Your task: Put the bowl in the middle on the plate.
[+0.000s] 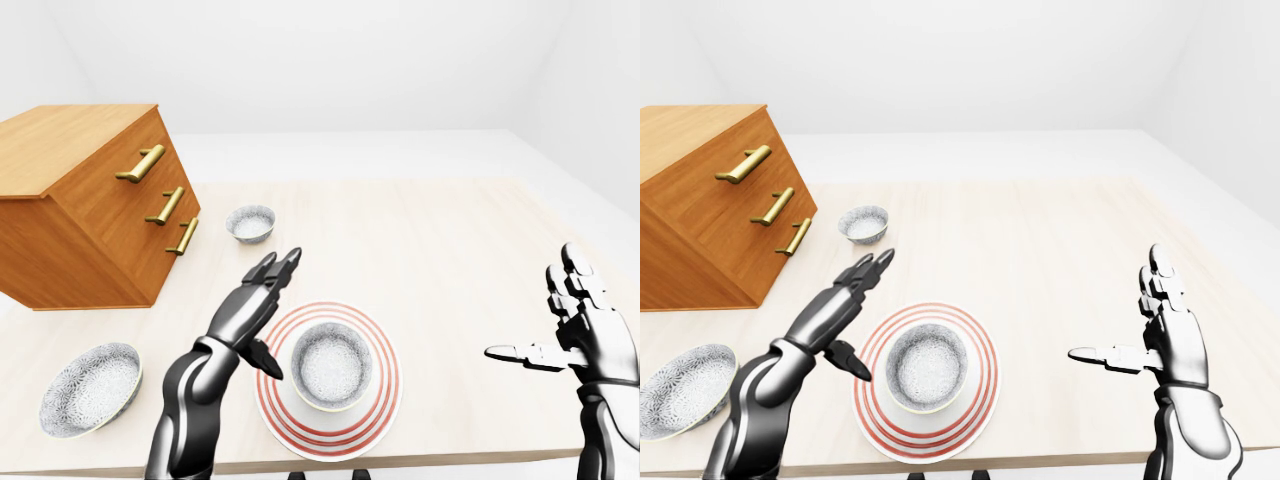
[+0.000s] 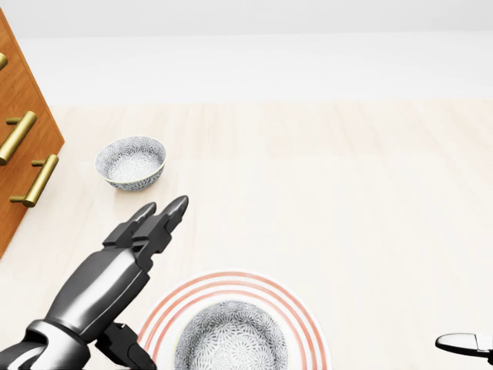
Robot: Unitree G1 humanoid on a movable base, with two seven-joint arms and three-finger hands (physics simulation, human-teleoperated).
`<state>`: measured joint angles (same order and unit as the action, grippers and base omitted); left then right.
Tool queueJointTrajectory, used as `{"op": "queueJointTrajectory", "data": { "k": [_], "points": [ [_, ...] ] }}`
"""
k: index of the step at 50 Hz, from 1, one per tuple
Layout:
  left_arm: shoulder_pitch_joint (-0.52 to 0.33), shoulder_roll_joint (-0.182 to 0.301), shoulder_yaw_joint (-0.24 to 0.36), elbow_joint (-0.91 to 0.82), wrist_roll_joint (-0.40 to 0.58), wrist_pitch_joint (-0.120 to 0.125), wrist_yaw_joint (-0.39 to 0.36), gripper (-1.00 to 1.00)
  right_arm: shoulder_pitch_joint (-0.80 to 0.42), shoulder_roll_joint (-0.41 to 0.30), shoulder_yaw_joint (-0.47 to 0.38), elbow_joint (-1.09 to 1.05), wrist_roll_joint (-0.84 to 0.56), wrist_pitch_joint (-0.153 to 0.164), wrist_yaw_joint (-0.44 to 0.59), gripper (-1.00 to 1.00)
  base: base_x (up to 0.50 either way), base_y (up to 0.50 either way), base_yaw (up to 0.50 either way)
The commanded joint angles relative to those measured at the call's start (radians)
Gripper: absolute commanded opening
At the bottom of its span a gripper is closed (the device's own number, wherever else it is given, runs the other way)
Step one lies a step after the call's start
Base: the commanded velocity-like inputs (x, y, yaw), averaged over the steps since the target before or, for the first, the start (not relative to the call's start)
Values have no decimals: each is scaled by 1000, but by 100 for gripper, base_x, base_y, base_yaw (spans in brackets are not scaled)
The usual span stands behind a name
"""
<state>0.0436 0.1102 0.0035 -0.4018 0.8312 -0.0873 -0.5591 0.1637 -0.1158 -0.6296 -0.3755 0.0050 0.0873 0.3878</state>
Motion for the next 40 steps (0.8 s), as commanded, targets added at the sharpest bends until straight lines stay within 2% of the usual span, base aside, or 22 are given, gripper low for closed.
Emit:
{"op": "queueJointTrajectory", "data": {
  "k": [1,3,4,5,6,7,8,9,10,12,15,16,17,19,20,24,26,27,29,32,35,40],
  "points": [
    [-73,-14,41,46,-154,0,-46,100,-1,-2,2,5,1,0,-1,100,0,0,0],
    [-75,-14,37,59,-191,0,-41,100,-2,-2,3,6,1,0,-2,100,0,0,0],
    [-73,-20,33,43,-206,35,-64,100,-1,-2,2,2,1,0,-1,100,0,0,0],
    [-78,-15,32,66,-215,31,-49,100,0,-2,2,0,1,0,-1,100,0,0,0],
    [-81,-16,30,83,-231,46,-51,100,0,-2,0,-4,2,0,0,100,0,0,0],
    [-80,-33,32,77,-276,110,-74,100,-1,-2,1,7,0,0,0,100,0,0,0],
    [-79,-27,28,76,-283,118,-70,100,-1,-2,1,8,0,0,0,100,0,0,0],
    [-88,-47,34,64,-323,175,-77,100,-2,-3,1,8,1,0,0,100,0,0,0],
    [-89,-55,31,44,-359,175,-90,100,-1,-3,1,4,1,0,0,100,0,0,0],
    [-98,-63,26,37,-428,175,-66,100,-1,-2,0,0,1,0,1,100,0,0,0],
    [-81,-50,0,75,-442,175,-19,100,0,-2,0,-4,1,0,2,100,0,0,0],
    [-78,-64,3,76,-488,175,-20,100,-1,-2,0,2,1,0,2,100,0,0,0],
    [-77,-70,7,91,-506,175,15,100,-1,-2,-1,5,2,0,2,100,0,0,0],
    [-86,-68,15,96,-558,175,33,100,-1,-2,0,0,2,0,2,100,0,0,0],
    [-97,-84,38,97,-626,175,49,100,0,-2,-1,-6,2,0,3,100,0,0,0],
    [-137,-86,65,89,-763,175,121,100,-1,-1,1,9,-3,0,2,100,0,0,0],
    [-141,-73,59,91,-784,175,147,100,0,-1,1,7,-2,0,2,100,0,0,0],
    [-139,-97,79,79,-856,175,169,100,0,-2,0,8,-1,0,1,100,0,0,0],
    [-133,-77,58,110,-863,175,202,100,0,-1,2,11,-2,0,1,100,0,0,0],
    [-124,-74,44,144,-899,175,223,100,2,-2,0,8,0,0,2,100,0,0,0],
    [-126,-60,40,187,-904,175,228,100,2,1,2,7,-3,0,2,100,0,0,0],
    [-135,-61,58,152,-966,175,240,100,1,-1,2,8,-3,0,3,100,0,0,0]
  ]
}}
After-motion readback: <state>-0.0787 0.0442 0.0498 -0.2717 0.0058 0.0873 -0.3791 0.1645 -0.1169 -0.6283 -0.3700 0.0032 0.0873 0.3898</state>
